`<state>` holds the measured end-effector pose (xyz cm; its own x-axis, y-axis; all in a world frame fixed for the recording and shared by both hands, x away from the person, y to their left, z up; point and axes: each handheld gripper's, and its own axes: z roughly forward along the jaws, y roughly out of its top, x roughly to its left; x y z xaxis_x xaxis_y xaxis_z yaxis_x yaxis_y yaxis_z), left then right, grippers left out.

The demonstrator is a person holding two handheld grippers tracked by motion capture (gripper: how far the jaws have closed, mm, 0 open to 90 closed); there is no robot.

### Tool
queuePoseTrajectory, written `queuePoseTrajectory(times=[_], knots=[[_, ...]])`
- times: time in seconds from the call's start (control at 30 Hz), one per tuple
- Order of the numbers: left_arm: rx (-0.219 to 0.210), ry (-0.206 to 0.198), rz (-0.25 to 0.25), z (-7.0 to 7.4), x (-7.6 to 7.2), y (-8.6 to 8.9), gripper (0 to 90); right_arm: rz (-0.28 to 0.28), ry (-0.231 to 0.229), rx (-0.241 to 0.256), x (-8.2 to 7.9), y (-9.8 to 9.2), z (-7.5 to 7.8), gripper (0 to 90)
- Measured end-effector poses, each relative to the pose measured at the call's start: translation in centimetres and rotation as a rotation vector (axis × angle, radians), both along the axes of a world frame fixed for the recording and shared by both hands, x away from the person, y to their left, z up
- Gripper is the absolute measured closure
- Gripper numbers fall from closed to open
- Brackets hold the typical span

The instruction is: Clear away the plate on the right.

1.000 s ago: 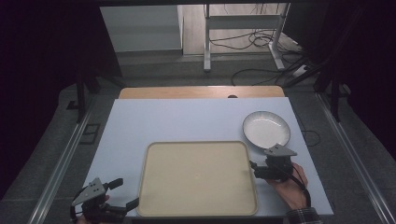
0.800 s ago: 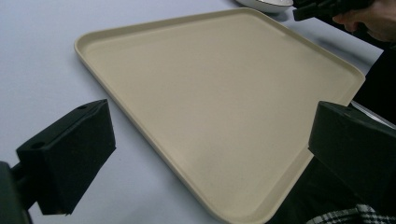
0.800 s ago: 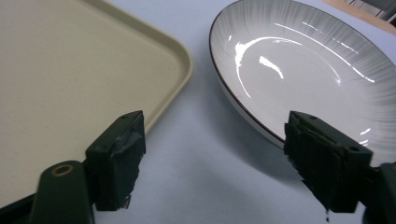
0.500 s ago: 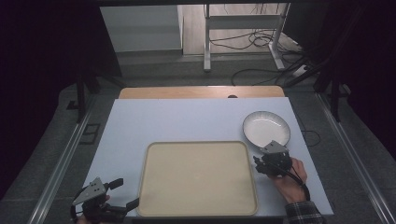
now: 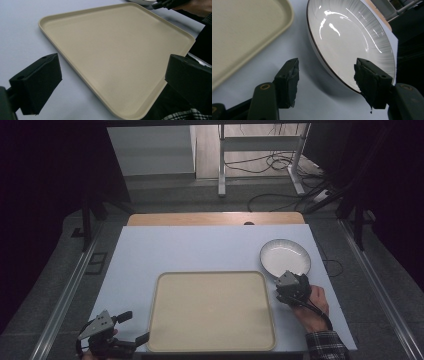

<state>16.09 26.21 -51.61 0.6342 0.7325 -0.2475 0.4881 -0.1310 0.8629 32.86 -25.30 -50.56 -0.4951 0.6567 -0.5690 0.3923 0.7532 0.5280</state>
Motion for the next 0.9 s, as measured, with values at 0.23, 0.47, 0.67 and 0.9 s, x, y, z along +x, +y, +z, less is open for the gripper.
queuePoseTrajectory(times=[0.23, 0.47, 0.67, 0.9], knots=[[0.000, 0.001, 0.000, 0.0, 0.0, 0.0, 0.6, 0.022, -0.036, -0.120, 0.5, 0.5, -0.5, 43.6], [0.000, 0.003, -0.001, 0.0, 0.0, 0.0, 0.5, 0.056, -0.057, -0.242, 1.0, 1.3, -1.2, 49.3], [0.001, 0.004, -0.002, 0.0, 0.0, 0.0, 0.5, 0.073, -0.074, -0.327, 1.4, 1.8, -1.8, 52.6], [0.002, 0.006, -0.003, 0.0, 0.1, 0.0, 0.6, 0.089, -0.082, -0.404, 1.9, 2.1, -2.5, 57.5]])
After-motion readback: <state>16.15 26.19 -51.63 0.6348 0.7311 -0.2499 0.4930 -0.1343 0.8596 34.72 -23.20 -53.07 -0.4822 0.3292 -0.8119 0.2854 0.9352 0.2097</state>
